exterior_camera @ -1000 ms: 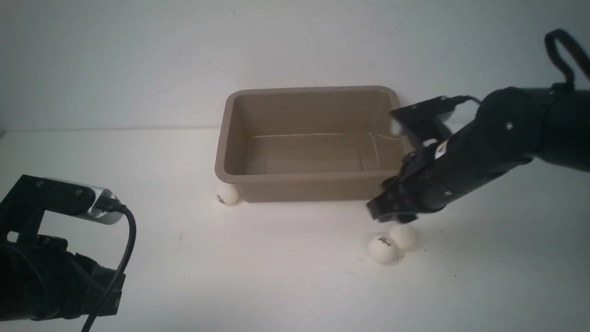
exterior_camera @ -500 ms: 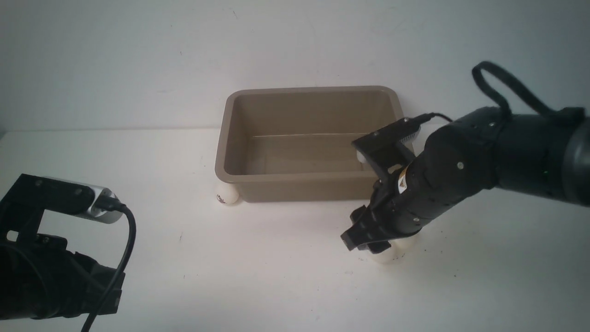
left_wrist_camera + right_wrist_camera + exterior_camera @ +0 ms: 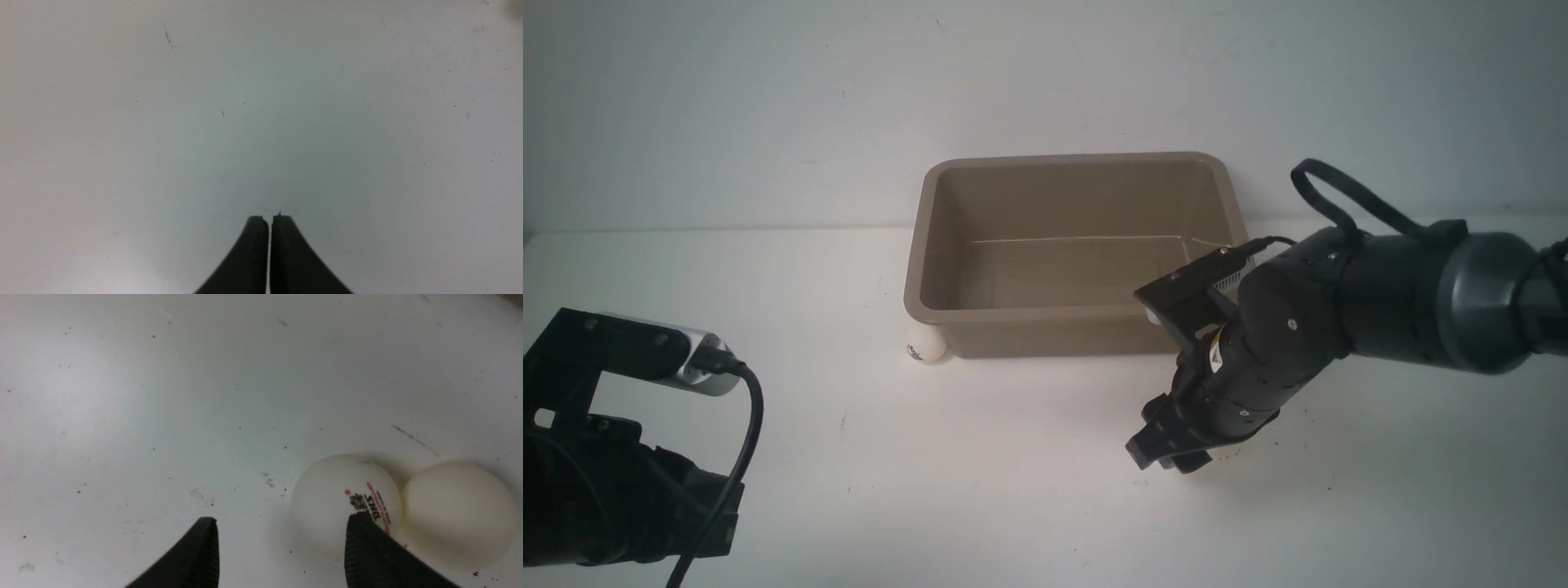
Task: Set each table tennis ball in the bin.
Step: Use the right arm to clamp the table tennis ball closest to it
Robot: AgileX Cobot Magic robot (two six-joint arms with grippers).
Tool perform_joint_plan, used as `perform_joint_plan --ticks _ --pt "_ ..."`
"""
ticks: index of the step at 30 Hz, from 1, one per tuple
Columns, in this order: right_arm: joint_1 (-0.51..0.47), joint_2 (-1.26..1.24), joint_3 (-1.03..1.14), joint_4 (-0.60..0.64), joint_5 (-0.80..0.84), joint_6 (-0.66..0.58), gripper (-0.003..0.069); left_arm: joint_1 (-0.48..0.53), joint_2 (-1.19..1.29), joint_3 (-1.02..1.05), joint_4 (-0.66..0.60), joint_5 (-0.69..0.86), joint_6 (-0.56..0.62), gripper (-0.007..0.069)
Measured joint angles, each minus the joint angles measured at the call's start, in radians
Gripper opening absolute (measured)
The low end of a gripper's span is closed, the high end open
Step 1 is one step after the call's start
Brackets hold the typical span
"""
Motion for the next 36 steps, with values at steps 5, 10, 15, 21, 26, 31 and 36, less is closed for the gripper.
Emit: perform_joint_plan --ticks 5,10,15,21,26,31,36 --pt "0.000 0.003 0.000 -0.032 -0.003 0.013 0.0386 0.000 0.000 0.000 0.000 0.000 0.000 -0.0003" --pt "0.000 0.005 0.000 -0.064 -0.006 0.032 0.0386 0.000 0.000 0.000 0.000 -0.001 0.000 -0.0003" --pt "0.000 0.005 -0.004 -0.057 0.003 0.033 0.0386 0.000 0.000 0.000 0.000 -0.011 0.000 -0.0003" --pt "0.000 0.005 -0.071 -0.060 0.046 0.033 0.0386 0.000 0.000 0.000 0.000 -0.015 0.000 -0.0003" --pt "0.000 0.005 -0.125 -0.095 0.078 0.033 0.0386 0.000 0.000 0.000 0.000 -0.017 0.000 -0.0003" --pt "0.000 0.020 -0.130 -0.127 0.111 0.036 0.0386 0.000 0.000 0.000 0.000 -0.020 0.000 -0.0003" --pt "0.000 0.050 -0.130 -0.138 0.121 0.039 0.0386 0.000 0.000 0.000 0.000 -0.021 0.000 -0.0003"
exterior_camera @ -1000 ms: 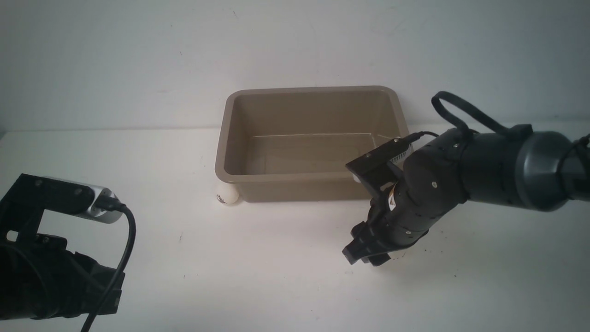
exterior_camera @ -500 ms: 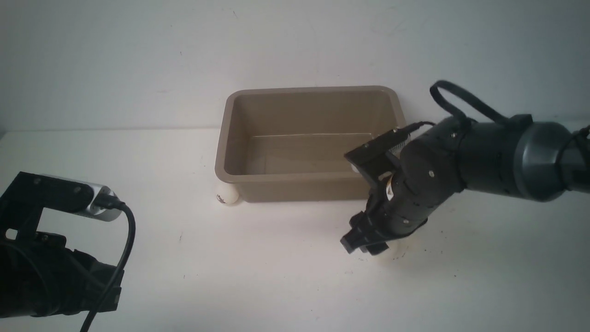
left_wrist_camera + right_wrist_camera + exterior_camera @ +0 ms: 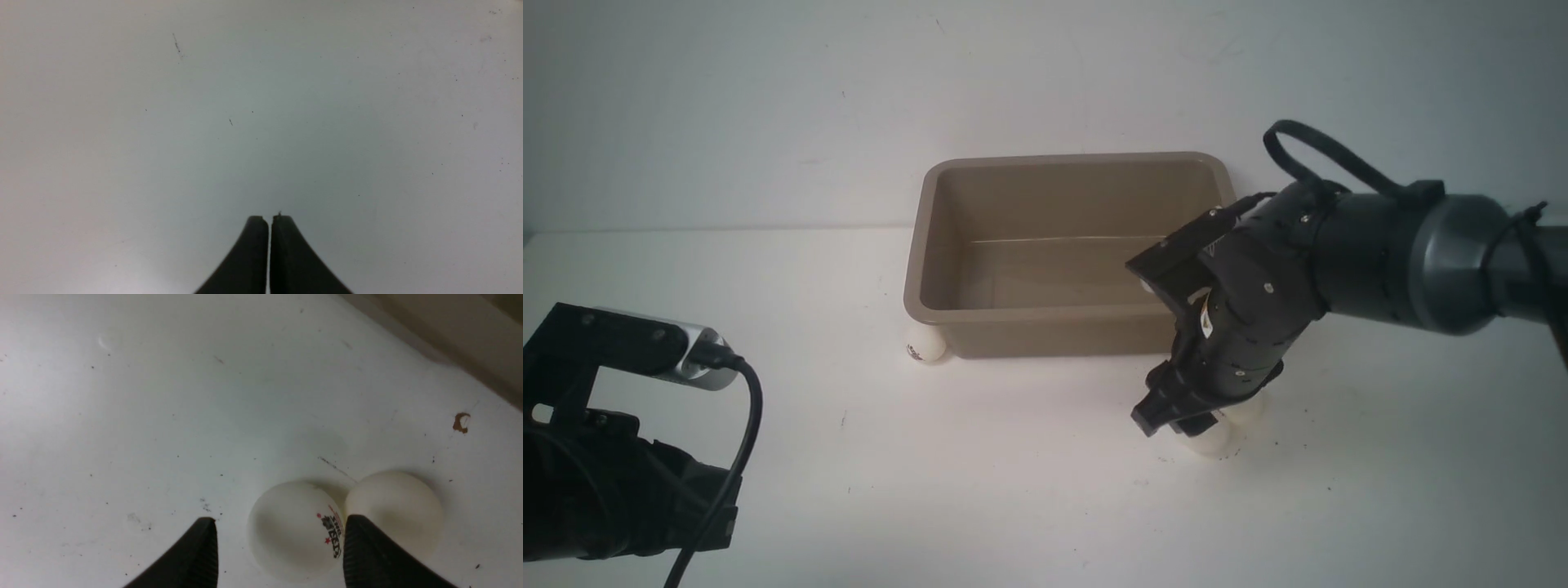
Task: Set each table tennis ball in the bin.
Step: Use the right arm to clamp the table tennis ball closest to it
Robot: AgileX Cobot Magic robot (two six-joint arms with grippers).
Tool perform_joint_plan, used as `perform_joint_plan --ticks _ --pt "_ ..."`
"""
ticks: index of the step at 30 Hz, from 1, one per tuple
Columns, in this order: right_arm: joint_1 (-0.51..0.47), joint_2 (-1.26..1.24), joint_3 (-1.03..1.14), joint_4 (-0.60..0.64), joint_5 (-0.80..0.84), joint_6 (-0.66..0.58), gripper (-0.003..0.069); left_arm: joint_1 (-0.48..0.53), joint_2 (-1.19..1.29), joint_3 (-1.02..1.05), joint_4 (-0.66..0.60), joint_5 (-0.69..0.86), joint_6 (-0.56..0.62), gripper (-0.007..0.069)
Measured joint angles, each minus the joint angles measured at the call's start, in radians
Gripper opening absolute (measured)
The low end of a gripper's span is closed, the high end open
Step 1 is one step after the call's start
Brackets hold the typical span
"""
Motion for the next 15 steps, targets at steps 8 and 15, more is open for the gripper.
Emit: perform_joint_plan --ticks 8,15 --pt "0.000 0.029 -0.001 -0.025 0.001 0.004 0.0386 0.000 0.000 0.000 0.000 0.000 0.000 -0.0003" --pt "0.000 0.063 -0.001 -0.030 0.001 0.004 0.0386 0.000 0.000 0.000 0.000 0.000 0.000 -0.0003"
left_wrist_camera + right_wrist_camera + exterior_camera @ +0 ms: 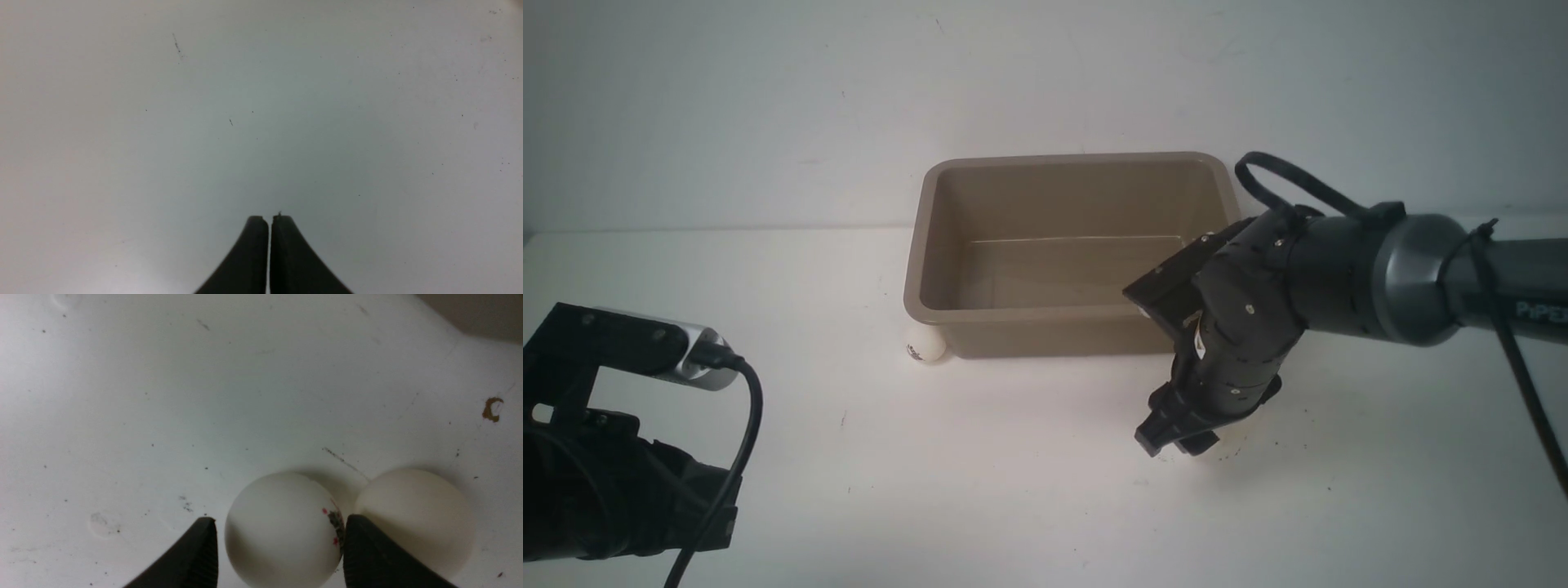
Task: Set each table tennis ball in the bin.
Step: Use the right arm to clamp the table tennis ball closest to it
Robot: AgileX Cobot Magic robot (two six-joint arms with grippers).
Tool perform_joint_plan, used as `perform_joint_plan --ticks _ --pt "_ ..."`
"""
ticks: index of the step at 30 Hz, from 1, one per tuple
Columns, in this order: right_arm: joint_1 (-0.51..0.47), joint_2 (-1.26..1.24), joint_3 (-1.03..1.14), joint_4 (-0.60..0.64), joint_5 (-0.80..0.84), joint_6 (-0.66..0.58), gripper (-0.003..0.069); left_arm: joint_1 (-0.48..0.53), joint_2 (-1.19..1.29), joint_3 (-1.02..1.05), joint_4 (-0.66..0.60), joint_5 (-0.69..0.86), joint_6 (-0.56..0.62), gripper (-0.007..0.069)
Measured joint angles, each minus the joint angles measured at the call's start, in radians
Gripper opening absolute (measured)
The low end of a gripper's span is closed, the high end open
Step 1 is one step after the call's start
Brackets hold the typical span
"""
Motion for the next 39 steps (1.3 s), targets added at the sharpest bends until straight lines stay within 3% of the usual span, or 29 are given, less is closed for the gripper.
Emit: perform_joint_plan --ticks 13,18,25,30,39 --pt "0.000 0.010 0.000 0.005 -0.027 0.001 0.0353 0.000 0.000 0.000 0.000 -0.003 0.000 -0.0003" --pt "0.004 0.009 -0.002 0.063 -0.004 -0.045 0.0353 0.000 0.000 0.000 0.000 -0.004 0.000 -0.0003" --pt "0.089 -0.075 -0.022 0.118 0.023 -0.109 0.0353 0.000 0.000 0.000 0.000 -0.008 0.000 -0.0003" --pt "0.106 -0.160 -0.171 0.045 0.033 -0.088 0.0353 0.000 0.000 0.000 0.000 -0.011 0.000 -0.0003" --pt "-0.013 -0.054 -0.440 -0.089 0.039 -0.063 0.0353 0.000 0.000 0.000 0.000 -0.013 0.000 -0.0003"
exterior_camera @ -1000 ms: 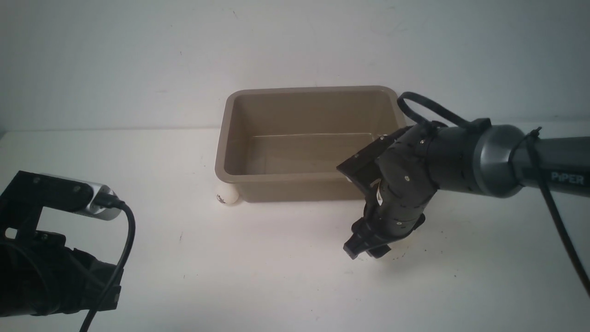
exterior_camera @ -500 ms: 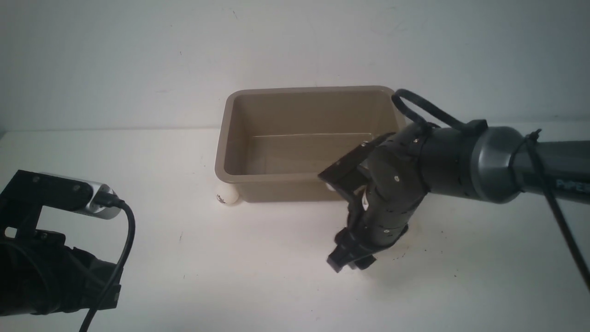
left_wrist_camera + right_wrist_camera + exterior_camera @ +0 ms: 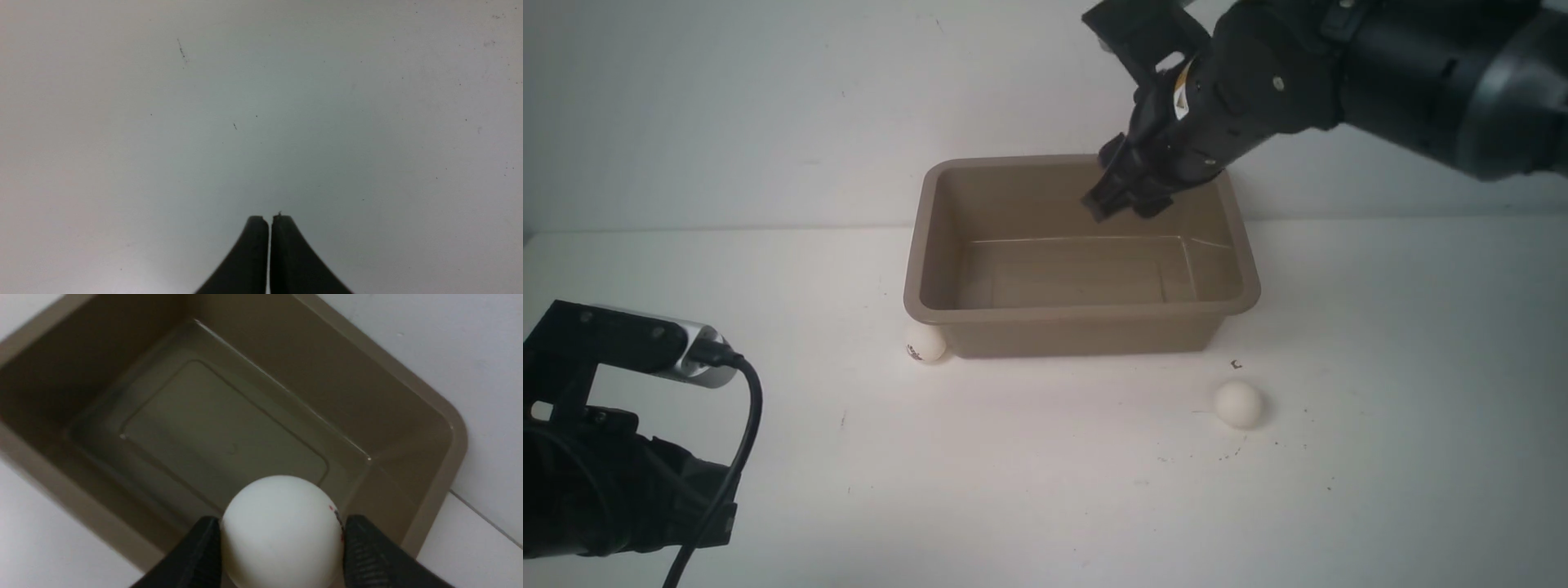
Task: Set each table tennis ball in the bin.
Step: Use the right arm to clamp the table tennis ball closest to it, then use the right arm to put the table tennis ball into the box
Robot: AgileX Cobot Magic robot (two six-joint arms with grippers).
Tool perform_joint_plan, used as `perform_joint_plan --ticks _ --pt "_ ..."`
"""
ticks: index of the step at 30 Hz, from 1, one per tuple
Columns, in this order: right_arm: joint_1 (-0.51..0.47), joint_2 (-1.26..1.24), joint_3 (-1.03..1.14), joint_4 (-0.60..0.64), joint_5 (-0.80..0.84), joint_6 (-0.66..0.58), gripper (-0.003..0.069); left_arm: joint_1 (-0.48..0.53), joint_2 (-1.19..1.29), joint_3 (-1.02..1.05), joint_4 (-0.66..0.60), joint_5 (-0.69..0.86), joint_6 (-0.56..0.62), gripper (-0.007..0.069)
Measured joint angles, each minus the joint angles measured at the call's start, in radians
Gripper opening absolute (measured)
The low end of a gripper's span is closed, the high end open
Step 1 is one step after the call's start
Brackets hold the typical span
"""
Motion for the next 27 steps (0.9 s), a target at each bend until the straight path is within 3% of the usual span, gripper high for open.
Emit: perform_joint_plan --ticks 12,19,27 --pt "-0.038 0.239 -0.074 -0.017 -0.011 -0.047 0.0358 0.000 0.000 0.000 0.001 -0.003 0.000 -0.0003" --pt "-0.038 0.238 -0.076 -0.014 -0.014 0.000 0.0517 0.000 0.000 0.000 0.001 -0.003 0.000 -0.0003" --pt "-0.038 0.046 -0.077 -0.057 0.102 0.061 0.0513 0.000 0.000 0.000 0.001 0.006 0.000 -0.0003"
